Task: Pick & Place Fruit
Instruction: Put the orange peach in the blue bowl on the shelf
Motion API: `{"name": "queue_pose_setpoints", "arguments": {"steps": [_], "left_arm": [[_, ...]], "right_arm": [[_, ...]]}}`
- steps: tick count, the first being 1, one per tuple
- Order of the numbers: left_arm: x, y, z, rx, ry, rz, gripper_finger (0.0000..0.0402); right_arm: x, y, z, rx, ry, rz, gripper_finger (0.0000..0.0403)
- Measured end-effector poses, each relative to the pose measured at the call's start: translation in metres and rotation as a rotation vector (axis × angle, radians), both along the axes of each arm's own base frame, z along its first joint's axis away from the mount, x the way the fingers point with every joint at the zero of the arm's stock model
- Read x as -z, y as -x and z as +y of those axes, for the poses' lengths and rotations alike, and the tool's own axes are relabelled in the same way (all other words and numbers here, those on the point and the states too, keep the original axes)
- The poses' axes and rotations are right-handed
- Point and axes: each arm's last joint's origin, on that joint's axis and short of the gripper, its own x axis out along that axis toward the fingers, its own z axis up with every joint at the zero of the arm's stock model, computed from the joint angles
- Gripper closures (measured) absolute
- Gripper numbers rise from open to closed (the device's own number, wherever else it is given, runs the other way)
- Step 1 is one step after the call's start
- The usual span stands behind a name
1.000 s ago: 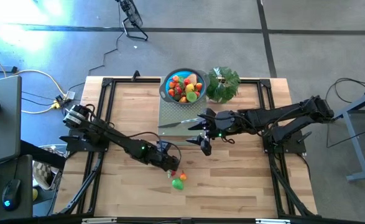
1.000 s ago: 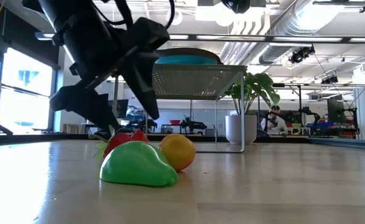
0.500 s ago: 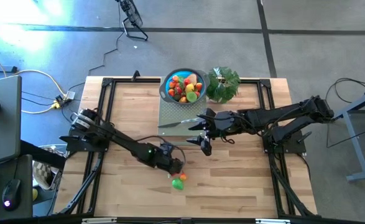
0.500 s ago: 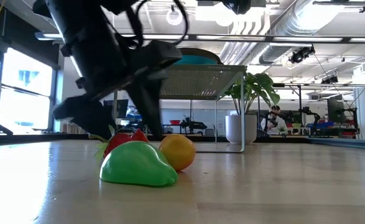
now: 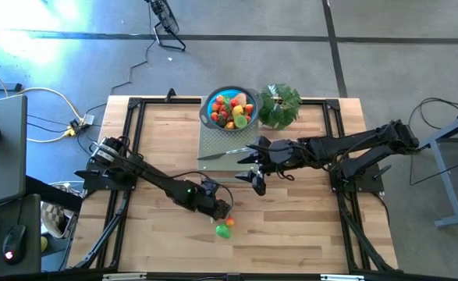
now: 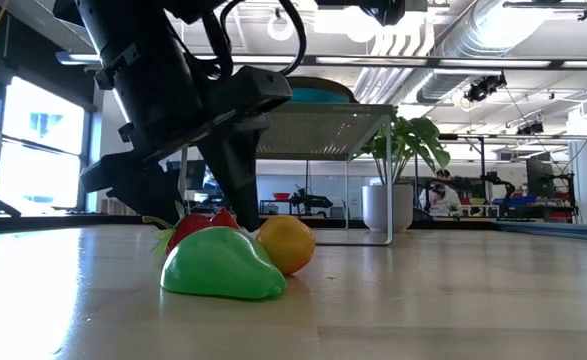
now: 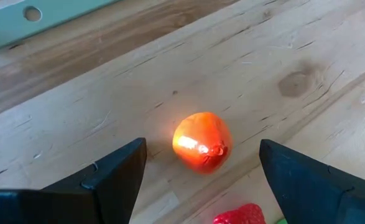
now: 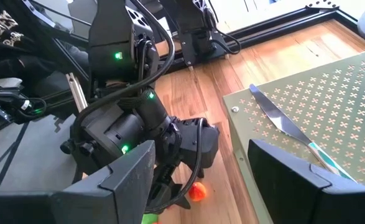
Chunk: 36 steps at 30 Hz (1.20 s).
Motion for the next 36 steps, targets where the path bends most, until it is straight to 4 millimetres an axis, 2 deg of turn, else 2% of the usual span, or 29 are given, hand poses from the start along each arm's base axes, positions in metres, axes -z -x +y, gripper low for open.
{"name": "queue_pose_setpoints", "arguments": {"steps": [7, 16, 23, 28, 36], "left_arm": [[0.0001, 0.0001, 0.0000, 0.000, 0.000, 0.000, 0.0107], [0.0013, 0.0006, 0.0005, -0.001, -0.005, 0.007, 0.0197], [0.0013, 0.0000, 0.0000, 0.000, 0.001, 0.002, 0.0241], [0.0013, 0.0002, 0.0000, 0.001, 0.001, 0.003, 0.0256], [0.0014, 0.0004, -0.0001, 0.008, 0.004, 0.008, 0.0258]], "right_arm": [[0.0000, 0.0000, 0.0000, 0.000, 0.000, 0.001, 0.0152], [0.0001, 0.0000, 0.0000, 0.000, 0.001, 0.001, 0.0152], [0.0001, 0.0000, 0.0000, 0.000, 0.000, 0.001, 0.0152], [0.0000, 0.0000, 0.0000, 0.000, 0.000, 0.001, 0.0152], [0.0000, 0.0000, 0.0000, 0.000, 0.001, 0.001, 0.0152]]}}
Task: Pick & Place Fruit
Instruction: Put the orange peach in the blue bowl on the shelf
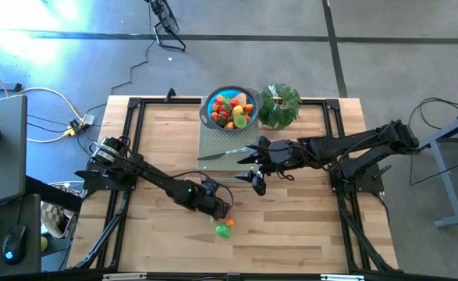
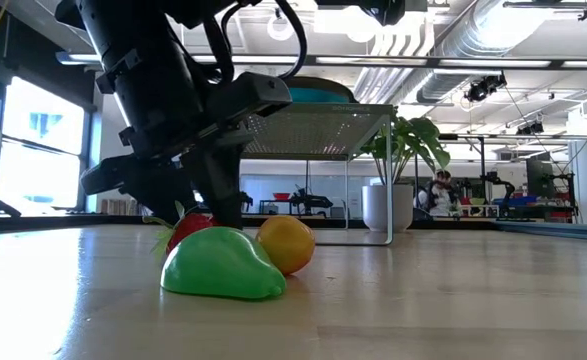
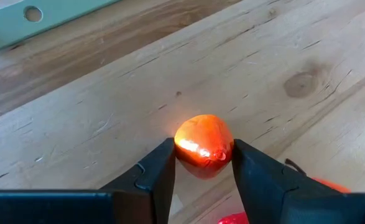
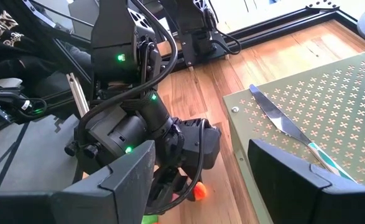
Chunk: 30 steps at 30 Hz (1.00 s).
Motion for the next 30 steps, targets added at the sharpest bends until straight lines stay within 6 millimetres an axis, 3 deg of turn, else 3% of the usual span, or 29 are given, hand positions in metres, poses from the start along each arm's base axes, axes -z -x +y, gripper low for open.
{"name": "queue_pose_setpoints", "arguments": {"steps": [17, 24, 30], "left_arm": [[-0.006, 0.004, -0.004, 0.095, 0.027, 0.027, 0.0259], [-0.030, 0.012, -0.001, 0.134, -0.032, -0.017, 0.0259], [-0.061, 0.023, 0.000, 0.156, -0.091, -0.110, 0.0259]], "right_arm": [[0.000, 0.000, 0.000, 0.004, 0.001, -0.001, 0.0152], [0.000, 0.000, 0.000, 0.017, -0.046, 0.003, 0.0152], [0.000, 0.000, 0.001, -0.007, -0.062, 0.011, 0.0152]]}}
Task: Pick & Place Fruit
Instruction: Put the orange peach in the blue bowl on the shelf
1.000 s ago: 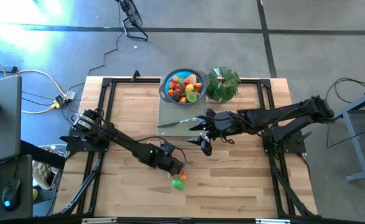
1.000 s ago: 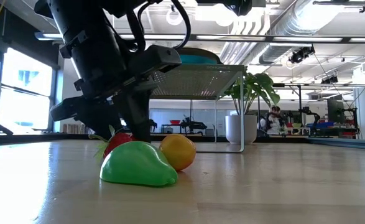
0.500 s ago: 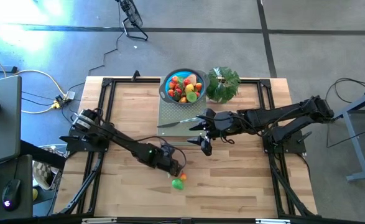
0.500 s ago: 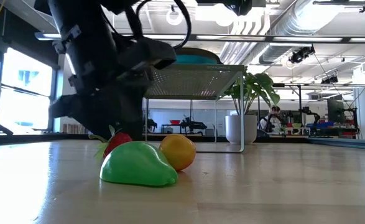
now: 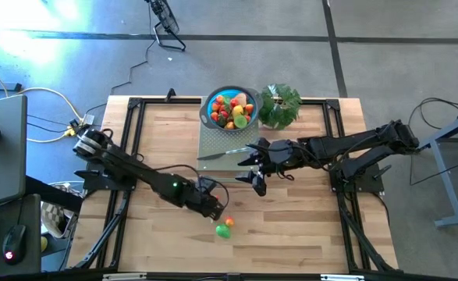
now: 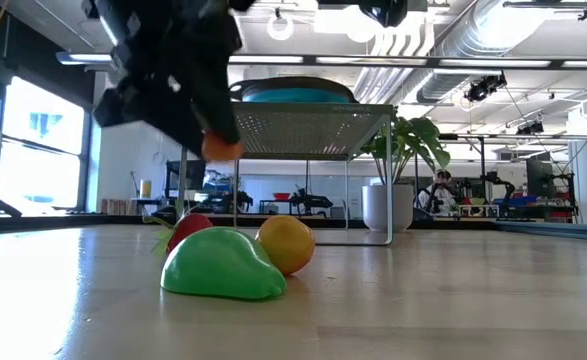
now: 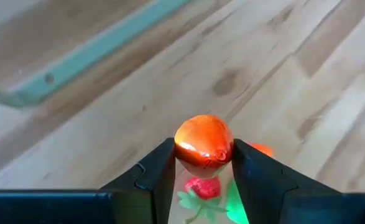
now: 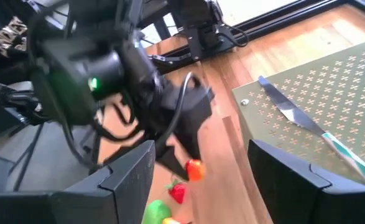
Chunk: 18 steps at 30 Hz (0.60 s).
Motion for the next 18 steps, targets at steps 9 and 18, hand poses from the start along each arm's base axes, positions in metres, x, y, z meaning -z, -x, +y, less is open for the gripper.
{"name": "queue_pose_setpoints", "arguments": {"steps": [9, 18], "left_arm": [[-0.051, 0.023, 0.004, 0.058, -0.067, -0.163, 0.0259], [-0.095, 0.048, 0.016, 0.137, -0.122, -0.305, 0.0259]], "right_arm": [[-0.006, 0.005, 0.000, -0.005, -0.091, -0.010, 0.0152], [-0.018, 0.015, 0.000, 0.012, -0.206, -0.036, 0.0152]]}}
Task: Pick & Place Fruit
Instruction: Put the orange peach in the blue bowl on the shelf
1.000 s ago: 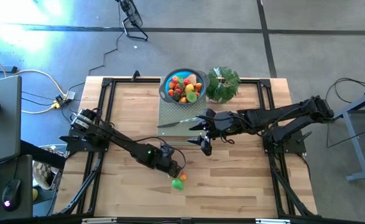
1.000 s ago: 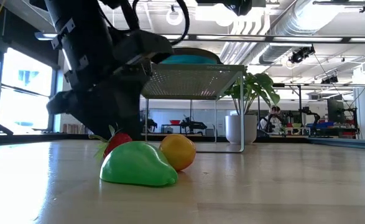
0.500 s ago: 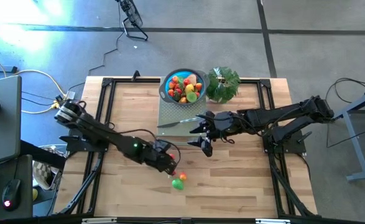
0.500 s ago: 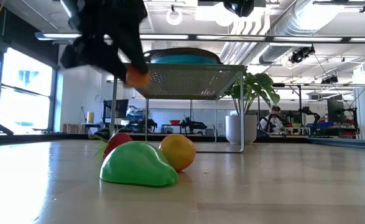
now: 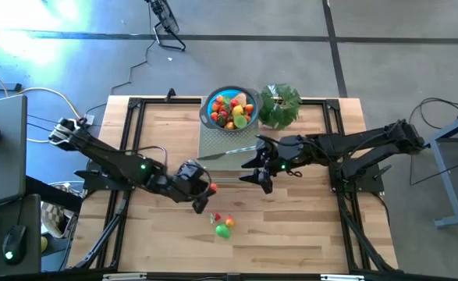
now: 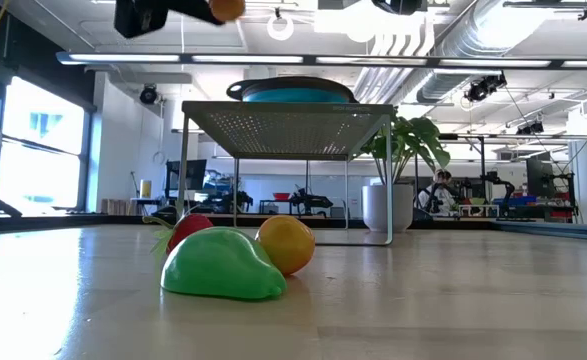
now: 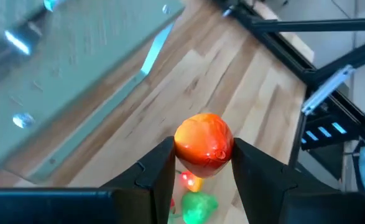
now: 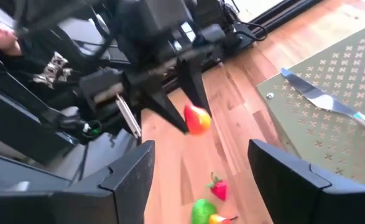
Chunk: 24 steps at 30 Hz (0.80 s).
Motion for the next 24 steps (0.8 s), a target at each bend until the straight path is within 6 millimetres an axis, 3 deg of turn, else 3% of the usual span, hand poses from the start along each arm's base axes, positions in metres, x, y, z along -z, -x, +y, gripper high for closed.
{"name": "queue_pose_setpoints", "arguments": {"steps": [10, 24], "left_arm": [[-0.036, 0.024, 0.032, 0.007, -0.209, -0.106, 0.0259], [-0.031, 0.014, 0.076, -0.078, -0.366, -0.006, 0.0259]], "right_arm": [[-0.003, 0.002, -0.001, 0.075, -0.160, 0.008, 0.0152], [-0.003, 0.001, -0.002, 0.160, -0.271, 0.016, 0.0152]]}}
